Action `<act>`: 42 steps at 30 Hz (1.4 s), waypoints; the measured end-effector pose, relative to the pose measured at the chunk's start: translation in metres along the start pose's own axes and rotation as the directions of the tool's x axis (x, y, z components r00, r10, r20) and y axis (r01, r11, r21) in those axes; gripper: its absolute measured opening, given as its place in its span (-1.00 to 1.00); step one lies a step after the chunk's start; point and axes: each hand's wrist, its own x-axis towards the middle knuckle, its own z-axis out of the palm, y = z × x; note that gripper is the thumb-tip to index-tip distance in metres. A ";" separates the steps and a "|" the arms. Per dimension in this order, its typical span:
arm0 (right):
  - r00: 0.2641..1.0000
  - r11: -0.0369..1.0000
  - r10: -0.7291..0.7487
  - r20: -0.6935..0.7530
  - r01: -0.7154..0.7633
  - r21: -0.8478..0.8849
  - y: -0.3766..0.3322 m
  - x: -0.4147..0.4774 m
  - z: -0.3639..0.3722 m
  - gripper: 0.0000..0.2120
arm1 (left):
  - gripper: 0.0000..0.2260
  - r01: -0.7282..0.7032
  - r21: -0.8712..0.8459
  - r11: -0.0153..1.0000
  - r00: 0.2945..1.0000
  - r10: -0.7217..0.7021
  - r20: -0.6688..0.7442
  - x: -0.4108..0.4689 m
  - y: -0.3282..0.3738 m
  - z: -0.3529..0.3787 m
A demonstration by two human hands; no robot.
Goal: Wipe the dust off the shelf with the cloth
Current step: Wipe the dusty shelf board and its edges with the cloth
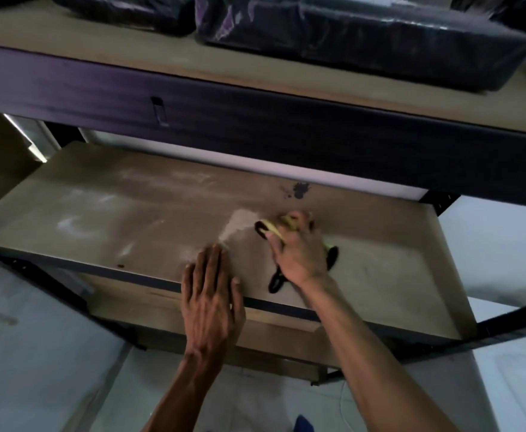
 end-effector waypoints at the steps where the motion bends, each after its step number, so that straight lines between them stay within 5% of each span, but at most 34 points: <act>1: 0.998 0.998 -0.059 0.003 0.059 0.016 -0.015 0.001 0.001 -0.59 | -0.49 -0.003 0.004 1.000 1.000 0.003 -0.001 0.000 0.000 0.000; 4: 0.984 0.980 -0.177 0.019 0.175 0.091 -0.040 0.002 -0.009 -0.65 | -0.48 -0.007 0.015 1.000 1.000 0.007 0.015 0.001 -0.001 0.000; 7: 0.987 0.958 -0.134 -0.089 0.152 0.244 -0.014 0.000 -0.025 -0.68 | -0.48 -0.012 0.012 1.000 1.000 0.011 0.015 0.004 -0.004 -0.003; 9: 0.980 0.971 0.002 -0.199 0.045 0.235 0.028 0.009 -0.032 -0.70 | -0.47 0.011 0.014 1.000 1.000 -0.011 0.018 0.008 -0.003 -0.004; 13: 0.858 0.891 0.453 -0.241 -0.432 0.138 0.108 0.037 -0.030 -0.65 | -0.46 0.074 0.021 0.997 0.997 -0.075 0.034 0.012 0.003 -0.001; 15: 0.849 0.872 0.485 -0.212 -0.488 0.040 0.106 0.038 -0.018 -0.65 | -0.46 0.083 0.020 0.996 0.996 -0.083 0.036 0.012 0.004 0.001; 19: 0.971 0.988 0.155 -0.184 -0.156 0.012 0.036 0.016 -0.005 -0.67 | -0.47 0.073 0.009 0.997 0.997 -0.074 0.021 0.010 0.003 0.002; 23: 0.983 0.979 -0.173 -0.061 0.178 0.101 -0.020 0.002 -0.007 -0.71 | -0.48 0.069 0.020 0.997 0.997 -0.069 0.017 0.010 0.003 0.000; 25: 0.966 0.943 -0.257 -0.021 0.256 0.214 -0.014 0.000 -0.014 -0.73 | -0.47 0.055 0.025 0.998 0.998 -0.056 0.022 0.009 0.003 -0.002; 27: 0.966 0.931 -0.226 -0.128 0.253 0.265 0.011 0.006 -0.022 -0.77 | -0.47 0.047 0.023 0.999 0.999 -0.048 0.024 0.009 0.002 -0.003; 31: 0.904 0.991 0.084 -0.418 -0.031 0.132 0.096 0.046 -0.042 -0.77 | -0.45 0.064 0.042 0.997 0.995 -0.067 0.069 0.009 0.001 -0.004; 35: 0.776 0.838 0.536 -0.331 -0.537 0.098 0.147 0.060 -0.038 -0.70 | -0.43 0.062 0.056 0.997 0.995 -0.066 0.081 0.010 0.003 -0.005; 37: 0.849 0.898 0.438 -0.296 -0.429 0.100 0.114 0.059 -0.027 -0.74 | -0.43 0.067 0.063 0.996 0.995 -0.072 0.073 0.011 0.004 -0.005; 39: 0.945 0.976 0.201 -0.259 -0.170 0.135 0.066 0.053 -0.015 -0.72 | -0.45 0.066 0.065 0.996 0.995 -0.071 0.066 0.011 0.004 -0.004; 42: 0.980 0.974 -0.085 -0.179 0.119 0.191 0.000 0.035 -0.002 -0.77 | -0.46 0.059 0.050 0.997 0.998 -0.061 0.034 0.012 0.004 -0.003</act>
